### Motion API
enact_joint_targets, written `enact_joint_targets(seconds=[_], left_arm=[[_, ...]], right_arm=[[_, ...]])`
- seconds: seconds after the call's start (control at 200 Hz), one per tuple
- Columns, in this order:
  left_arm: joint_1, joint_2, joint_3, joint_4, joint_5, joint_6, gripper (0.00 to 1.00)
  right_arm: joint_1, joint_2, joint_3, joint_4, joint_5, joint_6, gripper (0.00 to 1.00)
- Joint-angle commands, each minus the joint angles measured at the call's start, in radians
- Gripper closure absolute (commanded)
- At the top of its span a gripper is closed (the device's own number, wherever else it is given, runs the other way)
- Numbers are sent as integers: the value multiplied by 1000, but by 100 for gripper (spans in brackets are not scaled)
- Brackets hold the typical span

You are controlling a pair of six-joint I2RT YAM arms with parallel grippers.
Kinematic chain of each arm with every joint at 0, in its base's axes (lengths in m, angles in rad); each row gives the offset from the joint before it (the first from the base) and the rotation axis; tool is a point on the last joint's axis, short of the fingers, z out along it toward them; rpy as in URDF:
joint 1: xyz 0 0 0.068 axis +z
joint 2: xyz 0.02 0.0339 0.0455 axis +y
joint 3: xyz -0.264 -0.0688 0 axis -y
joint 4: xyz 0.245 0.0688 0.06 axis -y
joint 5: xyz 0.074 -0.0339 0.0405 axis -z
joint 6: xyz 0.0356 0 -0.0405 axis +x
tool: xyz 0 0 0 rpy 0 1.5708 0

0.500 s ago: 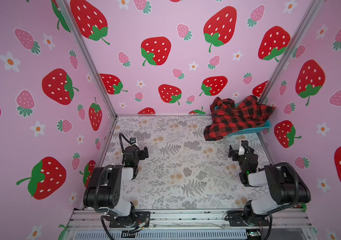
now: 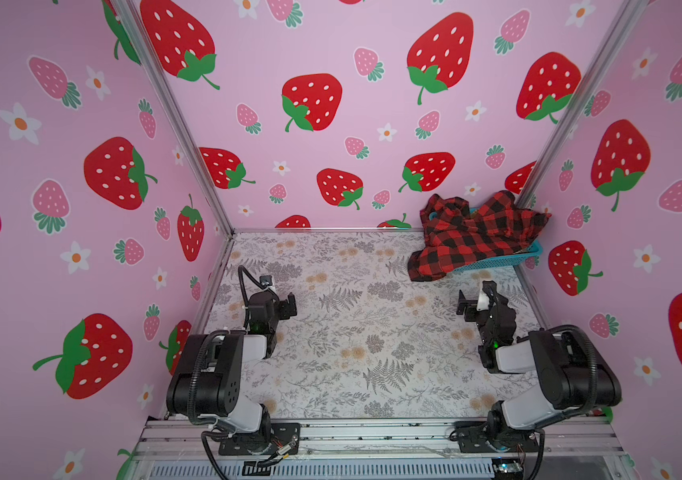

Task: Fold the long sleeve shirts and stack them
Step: 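Raise both arms from rest toward the shirt on the teal basket, then grasp the red plaid shirt with the right gripper while the left arm waits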

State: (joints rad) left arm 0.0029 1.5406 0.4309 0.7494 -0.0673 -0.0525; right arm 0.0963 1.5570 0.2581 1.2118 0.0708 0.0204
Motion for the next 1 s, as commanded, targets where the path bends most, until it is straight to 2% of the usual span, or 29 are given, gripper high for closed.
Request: enact_joint_targets(seconds=[0.0, 0.46, 0.5, 0.53, 0.55, 0.58, 0.615, 0.65, 0.69, 0.745, 0.805, 0.85, 0.875, 0.896, 0.996], left_arm=[[3, 9, 31, 3, 7, 11, 1], [3, 8, 29, 5, 6, 10, 1], [2, 3, 28, 6, 21, 15, 1], [-2, -10, 51, -18, 41, 25, 5], [-8, -35, 87, -95, 43, 41, 8], [-34, -75, 167, -276, 31, 64, 15], [-53, -116, 269, -452, 15, 57, 22], [-60, -144, 356, -589, 13, -11, 23], [-63, -171, 442, -705, 35, -104, 25], [-70, -205, 522, -818, 82, -252, 36], [-110, -244, 555, -886, 85, -392, 38], [-170, -277, 551, -899, 68, -430, 38], [-222, -295, 549, -914, 14, -430, 37], [-266, -309, 546, -926, -33, -426, 35], [-454, -362, 526, -973, -215, -398, 23]], right_arm=[[4, 9, 15, 31, 11, -17, 1], [4, 8, 13, 32, 11, -17, 1], [9, 2, 20, 47, 48, -6, 1], [23, -40, 61, -59, 116, 3, 1], [35, -78, 109, -172, 158, 4, 1], [49, -128, 206, -362, 209, 19, 1], [55, -172, 345, -596, 252, 107, 1], [54, -197, 496, -818, 222, 205, 1], [55, -207, 638, -1003, 127, 274, 1], [56, -211, 713, -1067, 62, 385, 1], [40, -211, 697, -1108, 58, 677, 1], [29, -194, 679, -1041, -106, 709, 1], [46, -174, 697, -1046, -151, 696, 1], [74, -154, 732, -1102, -129, 687, 1], [253, -34, 945, -1399, 139, 597, 1]])
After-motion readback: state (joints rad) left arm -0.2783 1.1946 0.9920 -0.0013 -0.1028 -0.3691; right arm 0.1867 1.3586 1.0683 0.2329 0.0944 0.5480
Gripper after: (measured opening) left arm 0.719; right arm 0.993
